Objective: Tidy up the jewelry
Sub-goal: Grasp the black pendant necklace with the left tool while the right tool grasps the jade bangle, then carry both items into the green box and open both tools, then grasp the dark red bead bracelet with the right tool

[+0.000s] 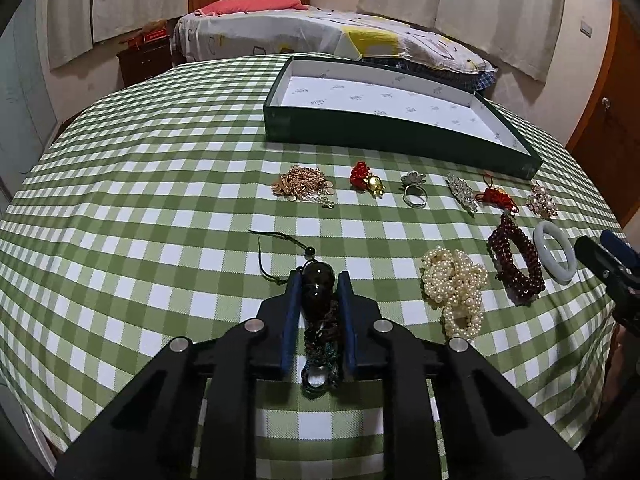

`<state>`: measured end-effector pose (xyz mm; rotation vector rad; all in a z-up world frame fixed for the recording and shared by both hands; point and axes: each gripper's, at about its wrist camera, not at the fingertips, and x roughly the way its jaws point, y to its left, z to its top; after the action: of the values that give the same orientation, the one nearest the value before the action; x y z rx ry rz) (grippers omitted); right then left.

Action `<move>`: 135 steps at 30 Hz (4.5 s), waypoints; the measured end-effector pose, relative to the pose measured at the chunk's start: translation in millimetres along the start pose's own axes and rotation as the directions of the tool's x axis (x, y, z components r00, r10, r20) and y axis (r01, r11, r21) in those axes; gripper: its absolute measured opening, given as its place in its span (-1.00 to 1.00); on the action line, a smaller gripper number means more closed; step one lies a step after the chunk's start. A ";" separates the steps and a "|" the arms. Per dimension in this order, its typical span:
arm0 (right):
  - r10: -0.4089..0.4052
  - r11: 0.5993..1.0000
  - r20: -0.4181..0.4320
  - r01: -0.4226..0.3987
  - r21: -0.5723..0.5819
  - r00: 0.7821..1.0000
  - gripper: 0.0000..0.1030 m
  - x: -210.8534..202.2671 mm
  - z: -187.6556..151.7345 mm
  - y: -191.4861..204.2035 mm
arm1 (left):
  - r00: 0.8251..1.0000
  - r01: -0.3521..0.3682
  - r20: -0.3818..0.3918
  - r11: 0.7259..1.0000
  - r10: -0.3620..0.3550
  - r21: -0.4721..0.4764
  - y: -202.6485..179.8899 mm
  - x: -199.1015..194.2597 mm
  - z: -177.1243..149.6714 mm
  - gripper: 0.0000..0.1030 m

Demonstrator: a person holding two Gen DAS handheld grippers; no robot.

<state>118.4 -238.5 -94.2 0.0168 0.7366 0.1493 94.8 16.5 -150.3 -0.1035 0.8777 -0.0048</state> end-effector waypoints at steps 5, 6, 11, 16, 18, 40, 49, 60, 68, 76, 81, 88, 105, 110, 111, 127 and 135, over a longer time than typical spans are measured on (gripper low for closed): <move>-0.005 1.000 -0.025 0.005 0.003 1.000 0.88 14.5 3.3 -2.7 | 1.000 0.000 0.008 1.000 0.001 -0.019 5.3 0.4 3.5 -0.65; -0.006 1.000 -0.039 0.007 0.002 0.999 0.87 19.0 3.8 -2.9 | 1.000 0.000 0.009 1.000 0.000 -0.020 5.9 0.4 3.8 -0.65; -0.009 1.000 -0.090 0.008 -0.008 0.996 0.83 31.9 1.7 -2.3 | 1.000 -0.003 0.008 1.000 0.003 -0.025 8.6 1.6 5.0 -0.65; 0.000 1.000 -0.127 -0.003 -0.021 0.992 0.34 38.3 -1.2 -1.7 | 1.000 -0.003 0.007 1.000 0.003 -0.025 8.5 2.2 5.9 -0.65; 0.000 1.000 -0.129 -0.003 -0.026 0.992 0.34 38.3 -1.8 -0.5 | 1.000 -0.003 0.006 1.000 0.004 -0.025 8.8 2.5 6.4 -0.65; 0.025 0.999 -0.078 -0.028 -0.030 0.997 0.33 12.9 7.2 -0.1 | 0.998 0.007 0.067 1.000 -0.006 -0.016 3.4 -11.4 20.0 -0.65; 0.044 0.999 0.016 -0.044 -0.030 0.999 0.33 10.2 59.7 -2.9 | 0.990 0.046 0.135 0.999 -0.047 0.016 -14.1 -18.4 63.9 -0.65; 0.076 0.997 0.063 -0.075 -0.030 0.995 0.33 69.4 120.1 2.7 | 0.976 0.079 0.199 0.994 -0.092 0.073 -38.4 25.7 152.4 -0.65; 0.072 0.997 -0.065 -0.074 -0.028 0.995 0.33 126.2 118.2 1.4 | 0.995 0.083 0.048 0.995 -0.086 0.063 -38.5 103.1 167.8 -0.65; 0.061 0.997 -0.131 -0.067 -0.040 0.989 0.34 146.0 111.7 -1.0 | 0.998 0.059 -0.026 0.995 -0.057 0.077 -36.3 131.9 162.1 -0.65; 0.055 0.997 -0.145 -0.062 -0.046 0.988 0.34 148.2 109.7 -1.0 | 0.998 0.054 -0.028 0.995 -0.052 0.084 -36.1 137.1 161.7 -0.64; 0.024 0.996 -0.165 -0.038 -0.085 0.986 0.34 153.6 110.1 2.8 | 0.998 0.059 -0.021 0.995 -0.057 0.079 -37.2 137.3 161.2 -0.49; 0.075 0.997 -0.066 -0.077 -0.024 0.995 0.44 105.0 112.8 6.9 | 0.996 0.057 0.070 0.998 -0.057 0.007 -21.5 89.7 154.3 0.12; 0.089 0.996 -0.021 -0.089 -0.017 0.996 0.44 67.7 94.0 17.4 | 0.988 0.022 0.152 1.000 -0.020 -0.008 -21.9 50.6 134.5 0.12; 0.091 0.996 -0.018 -0.091 -0.018 0.996 0.44 62.1 89.1 20.0 | 0.986 0.010 0.166 1.000 -0.008 -0.011 -21.4 40.7 124.7 0.12; 0.125 0.989 -0.125 -0.134 -0.065 0.984 0.44 39.8 8.0 54.1 | 0.988 -0.040 0.151 0.998 0.046 -0.039 -8.5 -12.3 38.1 0.12; 0.091 0.987 -0.160 -0.110 -0.115 0.983 0.45 48.4 -1.5 66.5 | 0.991 -0.034 0.127 0.999 0.039 -0.039 -9.0 -15.0 22.1 0.12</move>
<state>144.2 -166.0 -123.1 -0.0760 0.8801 0.2954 102.6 10.2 -123.9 -0.1214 0.7512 0.0517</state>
